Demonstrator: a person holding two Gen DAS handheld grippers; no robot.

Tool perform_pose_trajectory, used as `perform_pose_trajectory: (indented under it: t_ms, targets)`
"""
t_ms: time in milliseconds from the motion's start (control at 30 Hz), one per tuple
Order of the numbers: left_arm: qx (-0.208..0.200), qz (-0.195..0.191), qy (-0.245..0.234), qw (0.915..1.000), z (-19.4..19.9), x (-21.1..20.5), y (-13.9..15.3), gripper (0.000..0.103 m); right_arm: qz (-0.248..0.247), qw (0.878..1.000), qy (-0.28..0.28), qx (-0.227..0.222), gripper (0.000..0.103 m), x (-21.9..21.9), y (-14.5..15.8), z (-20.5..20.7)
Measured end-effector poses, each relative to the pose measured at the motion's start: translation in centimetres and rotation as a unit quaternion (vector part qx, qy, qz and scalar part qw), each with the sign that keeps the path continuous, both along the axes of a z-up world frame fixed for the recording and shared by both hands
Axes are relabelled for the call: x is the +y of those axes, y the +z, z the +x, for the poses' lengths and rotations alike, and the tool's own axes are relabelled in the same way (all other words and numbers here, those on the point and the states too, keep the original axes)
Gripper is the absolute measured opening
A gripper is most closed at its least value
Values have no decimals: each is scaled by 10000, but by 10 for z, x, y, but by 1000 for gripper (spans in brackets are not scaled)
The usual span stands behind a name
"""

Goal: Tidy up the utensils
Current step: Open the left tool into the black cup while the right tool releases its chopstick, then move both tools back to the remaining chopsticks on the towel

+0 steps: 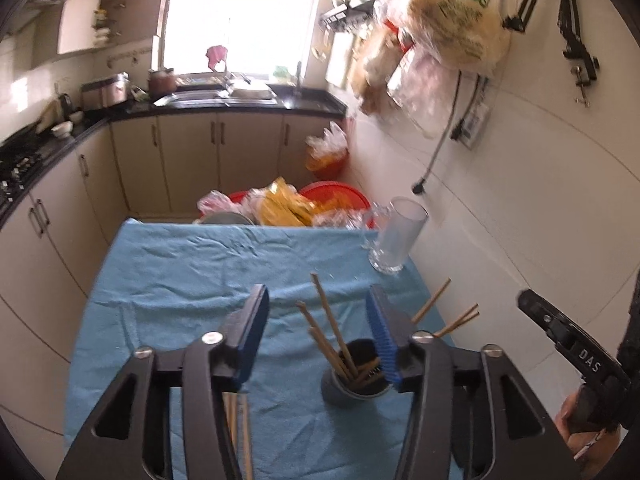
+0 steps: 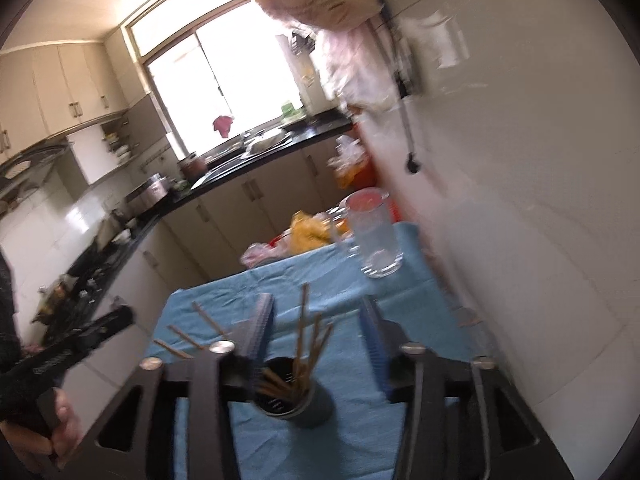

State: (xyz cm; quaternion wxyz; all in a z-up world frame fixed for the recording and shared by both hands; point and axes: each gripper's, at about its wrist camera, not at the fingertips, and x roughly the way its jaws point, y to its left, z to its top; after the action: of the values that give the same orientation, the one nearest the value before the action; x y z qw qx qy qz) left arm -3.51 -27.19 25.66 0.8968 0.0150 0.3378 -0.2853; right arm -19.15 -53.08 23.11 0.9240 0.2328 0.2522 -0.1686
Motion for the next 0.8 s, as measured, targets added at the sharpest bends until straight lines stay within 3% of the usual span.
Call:
perform_pose_trajectory:
  t_ms: [67, 267, 800]
  targets:
    - [-113, -34, 160, 9998, -3, 9, 4, 61, -107, 9998, -150, 28, 71, 0, 2, -7]
    - [-169, -78, 491, 9986, -9, 35, 0, 68, -266, 9980, -516, 263, 85, 1, 0, -20]
    - [218, 183, 773, 9966, -26, 76, -43, 71, -231, 9920, -579, 1094, 91, 30, -34, -29]
